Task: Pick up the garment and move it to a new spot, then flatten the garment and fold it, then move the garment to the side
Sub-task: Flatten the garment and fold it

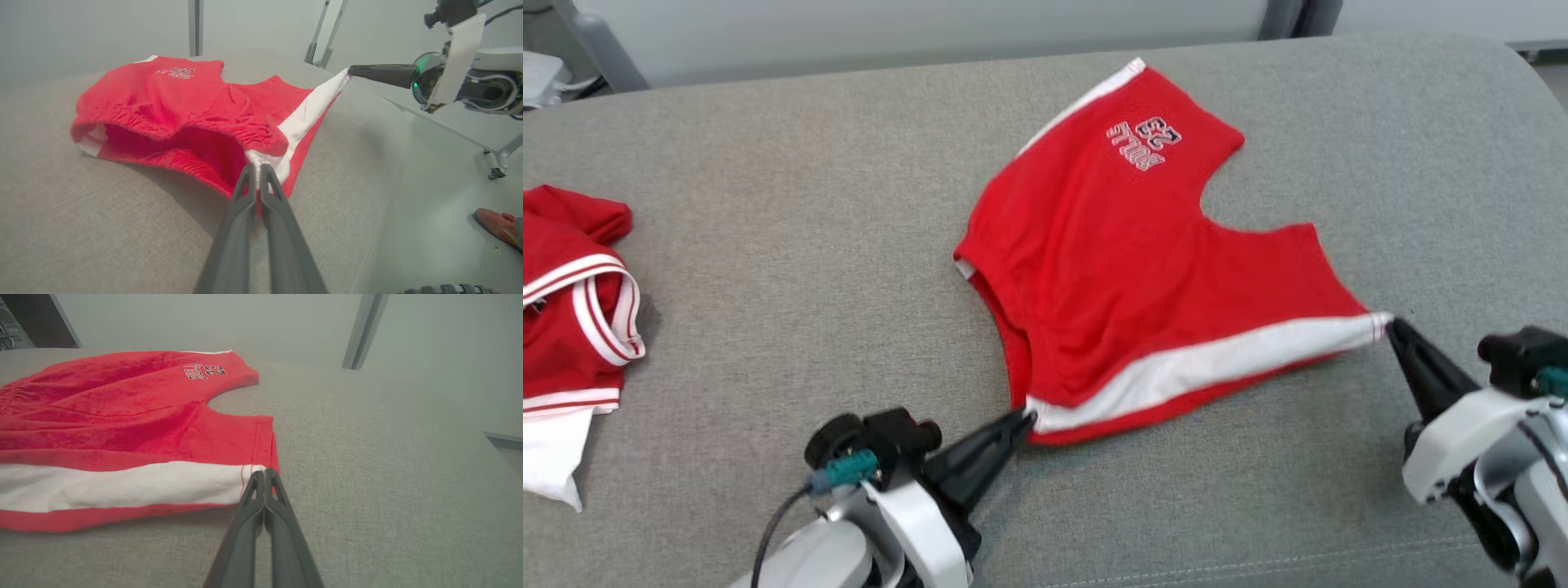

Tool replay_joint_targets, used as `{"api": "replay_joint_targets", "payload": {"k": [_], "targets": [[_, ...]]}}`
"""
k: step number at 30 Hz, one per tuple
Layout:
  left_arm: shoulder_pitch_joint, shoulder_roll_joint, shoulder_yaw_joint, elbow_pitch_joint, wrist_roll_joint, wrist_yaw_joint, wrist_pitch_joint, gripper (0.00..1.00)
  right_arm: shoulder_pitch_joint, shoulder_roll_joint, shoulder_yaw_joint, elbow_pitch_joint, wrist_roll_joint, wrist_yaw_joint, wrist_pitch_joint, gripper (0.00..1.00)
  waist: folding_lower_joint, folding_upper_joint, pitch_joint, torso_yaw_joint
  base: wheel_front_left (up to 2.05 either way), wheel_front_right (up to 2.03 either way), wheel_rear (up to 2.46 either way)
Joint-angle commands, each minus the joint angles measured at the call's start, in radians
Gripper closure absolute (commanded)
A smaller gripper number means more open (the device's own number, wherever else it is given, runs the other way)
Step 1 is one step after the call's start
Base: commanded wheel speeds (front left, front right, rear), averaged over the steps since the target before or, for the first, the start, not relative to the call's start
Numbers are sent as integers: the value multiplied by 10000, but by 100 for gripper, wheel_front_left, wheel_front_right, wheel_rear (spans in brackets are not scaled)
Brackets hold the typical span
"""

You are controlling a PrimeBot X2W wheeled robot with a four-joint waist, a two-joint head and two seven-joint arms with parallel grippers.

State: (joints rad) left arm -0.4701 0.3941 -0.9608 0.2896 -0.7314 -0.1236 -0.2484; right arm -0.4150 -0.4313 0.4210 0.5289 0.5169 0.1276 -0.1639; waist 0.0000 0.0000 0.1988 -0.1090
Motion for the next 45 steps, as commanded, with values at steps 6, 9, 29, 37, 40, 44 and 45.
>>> {"api": "replay_joint_targets", "payload": {"k": [6,9,29,37,40,44,45], "targets": [[163,263,-240,620,193,-70,-133,100,1839,-430,-382,-1548,78,31,1402,100,0,0,-282,117,0,0,0],[246,112,-187,1309,139,-70,-133,100,2386,-395,-646,-1778,-32,31,1844,100,0,0,-305,169,0,0,0],[279,-890,-532,3957,-762,-71,-133,0,2367,382,-869,-414,-303,31,2175,0,0,0,-714,91,0,0,0],[792,-988,609,4082,-567,179,-133,0,1962,405,-609,-409,-542,31,621,0,0,0,-1251,179,0,0,0],[1253,-971,1632,3489,-308,599,-133,0,1948,604,-574,-588,-722,31,38,0,0,0,-1464,241,0,0,0],[2305,-1205,3668,2183,67,1414,-133,0,1972,869,-268,-687,-858,31,-556,0,0,0,-1775,320,0,0,0],[2608,-1320,4162,1844,227,1592,-133,0,1988,888,-199,-685,-946,31,-681,0,0,0,-1859,346,0,0,0]]}}
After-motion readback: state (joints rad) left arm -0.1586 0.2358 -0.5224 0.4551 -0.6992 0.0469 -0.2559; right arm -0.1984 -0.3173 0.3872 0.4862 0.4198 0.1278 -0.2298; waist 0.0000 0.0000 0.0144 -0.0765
